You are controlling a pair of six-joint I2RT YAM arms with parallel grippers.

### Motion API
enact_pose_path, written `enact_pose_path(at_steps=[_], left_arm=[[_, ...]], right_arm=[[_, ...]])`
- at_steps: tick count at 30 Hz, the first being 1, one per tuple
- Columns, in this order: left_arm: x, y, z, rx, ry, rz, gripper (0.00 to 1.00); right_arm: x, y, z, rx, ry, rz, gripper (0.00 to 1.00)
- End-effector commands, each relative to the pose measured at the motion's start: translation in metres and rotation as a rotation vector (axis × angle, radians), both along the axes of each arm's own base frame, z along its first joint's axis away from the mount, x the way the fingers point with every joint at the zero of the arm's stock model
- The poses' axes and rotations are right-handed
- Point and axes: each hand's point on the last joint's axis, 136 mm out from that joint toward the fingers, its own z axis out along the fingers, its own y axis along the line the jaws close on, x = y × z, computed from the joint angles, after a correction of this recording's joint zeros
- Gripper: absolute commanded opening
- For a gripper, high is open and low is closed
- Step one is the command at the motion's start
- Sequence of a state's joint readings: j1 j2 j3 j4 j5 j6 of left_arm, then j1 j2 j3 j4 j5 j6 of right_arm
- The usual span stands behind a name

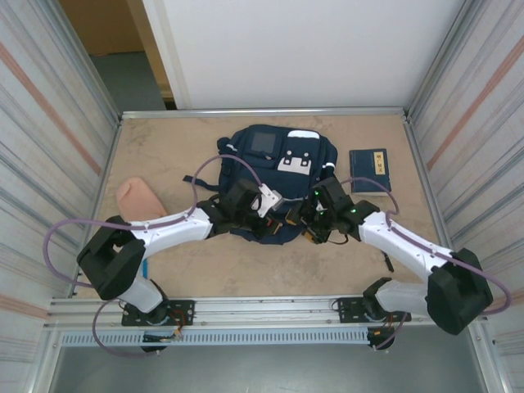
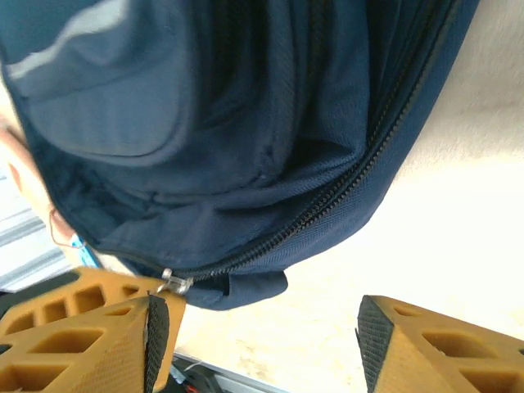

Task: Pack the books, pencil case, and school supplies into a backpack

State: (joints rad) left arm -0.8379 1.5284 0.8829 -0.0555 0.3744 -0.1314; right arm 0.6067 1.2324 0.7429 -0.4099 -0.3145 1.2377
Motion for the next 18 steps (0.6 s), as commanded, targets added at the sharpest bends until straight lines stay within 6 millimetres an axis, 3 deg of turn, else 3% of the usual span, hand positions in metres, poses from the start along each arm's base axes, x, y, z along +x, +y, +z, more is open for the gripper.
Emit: enact_pose_path(at_steps=[1,3,6,8,10,12,18], left_arm=[[-0.014,-0.014,0.033,-0.163,-0.051,-0.093,0.00],[-0.015,-0.016,0.035,-0.188,-0.067,-0.109,0.00],[-0.011,-0.014,0.031,-0.141,-0.057,-0.090,0.00],[-0.003,-0.007,0.023,-0.079,-0.068,-0.043,0.00],[0.008,0.006,0.014,-0.039,-0.090,0.008,0.00],[0.017,0.017,0.008,-0.025,-0.090,0.058,0.00],[0.041,0.073,-0.008,0.204,-0.129,0.256,0.00]], right_arm=[[0.010,0.013,-0.010,0.071,0.070,-0.100,0.62],[0.017,0.025,-0.008,0.119,0.078,-0.095,0.59],[0.024,0.029,-0.009,0.083,0.076,-0.098,0.52],[0.027,0.026,-0.013,0.052,0.076,-0.114,0.38],[0.032,0.026,-0.017,0.042,0.076,-0.128,0.19],[0.032,0.023,-0.021,0.025,0.084,-0.142,0.09],[0.029,0.016,-0.020,-0.008,0.075,-0.124,0.01]])
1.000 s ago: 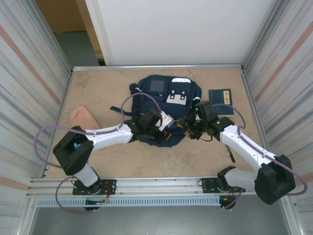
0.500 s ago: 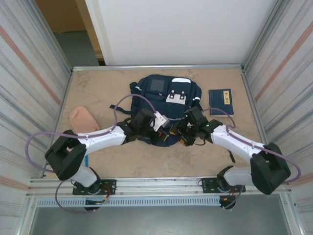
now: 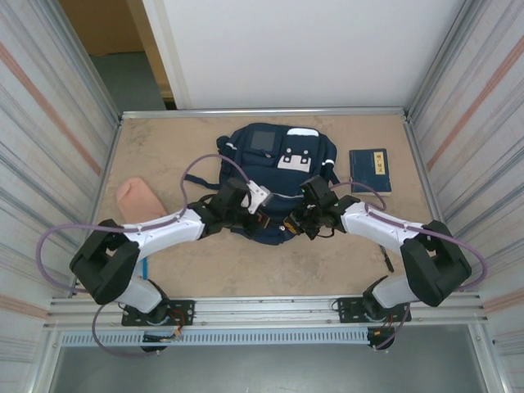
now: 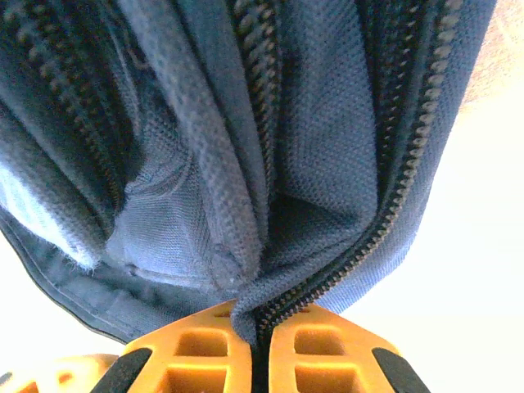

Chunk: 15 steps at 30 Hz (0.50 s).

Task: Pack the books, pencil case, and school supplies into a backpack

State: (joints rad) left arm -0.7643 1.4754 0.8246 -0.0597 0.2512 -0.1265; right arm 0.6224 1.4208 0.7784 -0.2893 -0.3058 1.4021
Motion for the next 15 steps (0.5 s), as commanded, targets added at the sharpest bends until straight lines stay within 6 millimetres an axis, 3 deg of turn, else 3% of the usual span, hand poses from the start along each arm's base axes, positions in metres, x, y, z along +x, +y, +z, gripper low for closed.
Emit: enact_pose_path(at_steps=[1,3,5,8,11,15], left_arm=[[0.013,0.039,0.001,0.158,-0.080,0.113,0.00],[0.011,0.041,0.007,0.137,-0.097,0.092,0.00],[-0.007,0.023,0.020,0.037,-0.067,-0.032,0.00],[-0.028,-0.008,0.037,-0.154,0.018,-0.133,0.18],[-0.031,-0.023,0.036,-0.240,0.119,-0.059,0.40],[-0.041,-0.031,0.024,-0.130,0.051,0.080,0.47]], right_arm=[[0.008,-0.005,0.011,-0.034,-0.046,0.014,0.01],[0.007,-0.008,0.018,-0.064,-0.071,0.039,0.01],[0.008,-0.006,0.024,-0.063,-0.088,0.055,0.01],[0.009,0.003,0.032,-0.018,-0.090,0.077,0.01],[0.007,0.006,0.032,-0.022,-0.097,0.090,0.01],[0.004,0.009,0.029,0.002,-0.080,0.078,0.00]])
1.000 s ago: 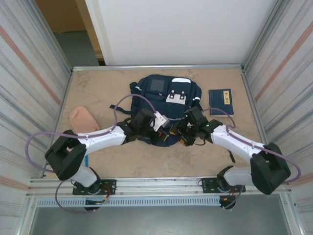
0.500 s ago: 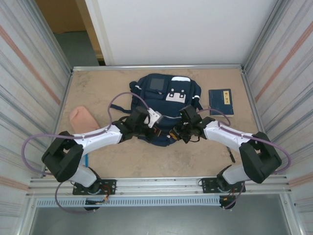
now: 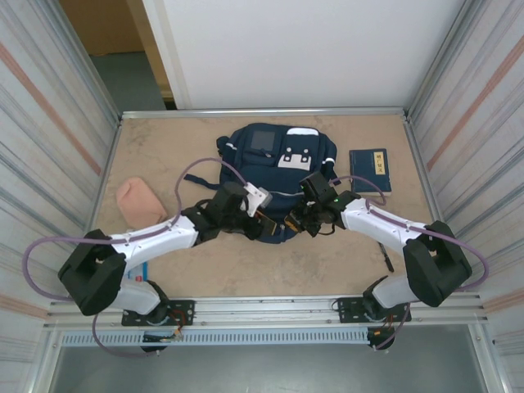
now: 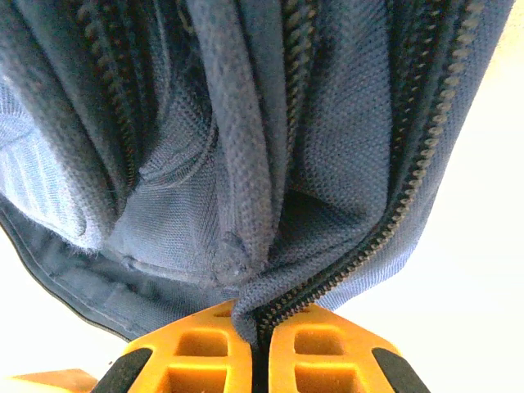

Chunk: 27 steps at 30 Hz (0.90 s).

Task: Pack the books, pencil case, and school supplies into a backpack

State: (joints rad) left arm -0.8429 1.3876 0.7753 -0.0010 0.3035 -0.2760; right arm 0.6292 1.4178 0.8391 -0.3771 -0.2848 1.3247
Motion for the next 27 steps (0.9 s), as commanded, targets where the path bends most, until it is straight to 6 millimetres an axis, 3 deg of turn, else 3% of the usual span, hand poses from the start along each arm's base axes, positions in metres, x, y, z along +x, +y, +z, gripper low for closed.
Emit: enact_pose_path(at_steps=[1,6,12,13,15,17,19,22,27], left_arm=[[-0.010,-0.012,-0.003,0.038,-0.024,0.113,0.47],[-0.014,-0.011,-0.005,0.162,-0.176,0.250,0.46],[0.009,0.012,-0.009,0.234,-0.210,0.407,0.47],[0.011,0.011,-0.008,0.241,-0.218,0.408,0.52],[0.012,0.006,-0.012,0.247,-0.216,0.395,0.54],[0.011,-0.004,-0.019,0.239,-0.199,0.361,0.52],[0.010,-0.011,-0.024,0.235,-0.186,0.340,0.42],[0.005,-0.020,-0.020,0.209,-0.185,0.300,0.38],[-0.002,-0.029,-0.021,0.155,-0.157,0.261,0.48]], right_arm=[[0.002,0.012,0.018,0.061,-0.042,0.020,0.00],[-0.001,0.020,0.018,0.103,-0.023,0.015,0.00],[-0.003,0.026,0.029,0.076,-0.060,0.048,0.00],[-0.003,0.028,0.030,0.080,-0.061,0.048,0.00],[-0.004,0.030,0.030,0.090,-0.055,0.054,0.00],[-0.005,0.033,0.034,0.098,-0.066,0.062,0.00],[-0.004,0.032,0.035,0.097,-0.075,0.059,0.00],[-0.003,0.029,0.034,0.085,-0.076,0.048,0.00],[-0.002,0.030,0.033,0.083,-0.073,0.056,0.00]])
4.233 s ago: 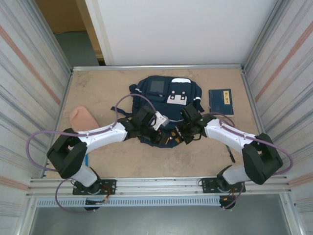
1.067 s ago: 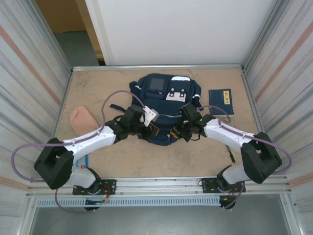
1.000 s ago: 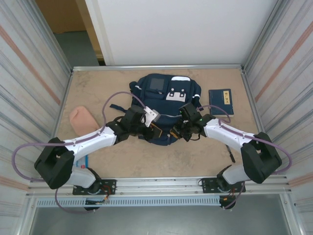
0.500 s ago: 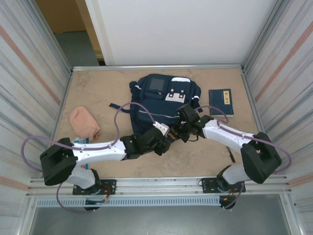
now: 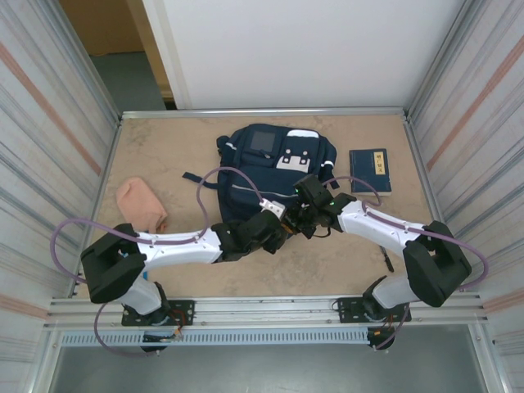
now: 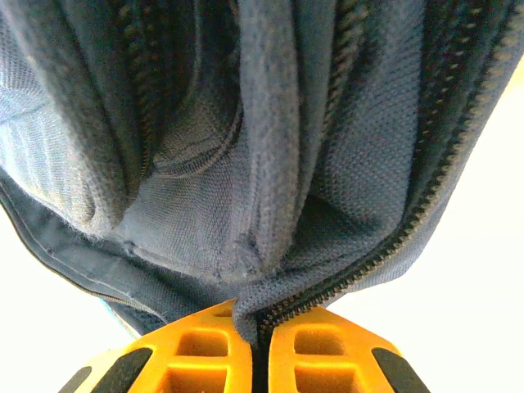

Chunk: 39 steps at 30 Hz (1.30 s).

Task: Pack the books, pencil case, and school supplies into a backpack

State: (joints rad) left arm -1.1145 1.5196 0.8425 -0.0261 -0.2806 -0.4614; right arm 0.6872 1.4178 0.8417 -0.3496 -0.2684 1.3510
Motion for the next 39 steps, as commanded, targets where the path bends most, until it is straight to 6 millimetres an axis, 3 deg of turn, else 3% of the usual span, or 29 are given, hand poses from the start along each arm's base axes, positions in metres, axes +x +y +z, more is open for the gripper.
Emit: enact_pose_path(at_steps=[1,5,8,14,19,26,33,39], left_arm=[[-0.004,-0.014,0.005,-0.068,0.012,-0.034,0.50],[-0.009,-0.016,0.001,-0.086,0.027,-0.033,0.49],[-0.001,-0.004,-0.010,-0.047,0.040,0.036,0.34],[0.004,0.006,-0.008,0.018,0.014,0.043,0.08],[-0.012,-0.003,0.006,-0.007,0.032,-0.090,0.01],[-0.026,0.009,0.002,-0.042,0.133,-0.184,0.00],[-0.036,0.014,0.011,-0.173,0.178,-0.326,0.00],[-0.023,0.016,0.010,-0.161,0.155,-0.339,0.00]], right_arm=[[0.005,0.013,0.028,0.068,-0.051,0.024,0.00],[0.005,0.015,0.028,0.081,-0.050,0.019,0.00],[0.003,0.015,0.030,0.087,-0.052,0.024,0.00],[0.006,0.011,0.032,0.082,-0.063,0.023,0.00],[0.012,-0.011,0.021,-0.010,-0.085,0.007,0.00],[0.016,-0.027,0.021,-0.051,-0.127,0.046,0.00],[0.019,-0.045,0.022,-0.092,-0.154,0.078,0.00],[0.018,-0.048,0.021,-0.094,-0.152,0.121,0.00]])
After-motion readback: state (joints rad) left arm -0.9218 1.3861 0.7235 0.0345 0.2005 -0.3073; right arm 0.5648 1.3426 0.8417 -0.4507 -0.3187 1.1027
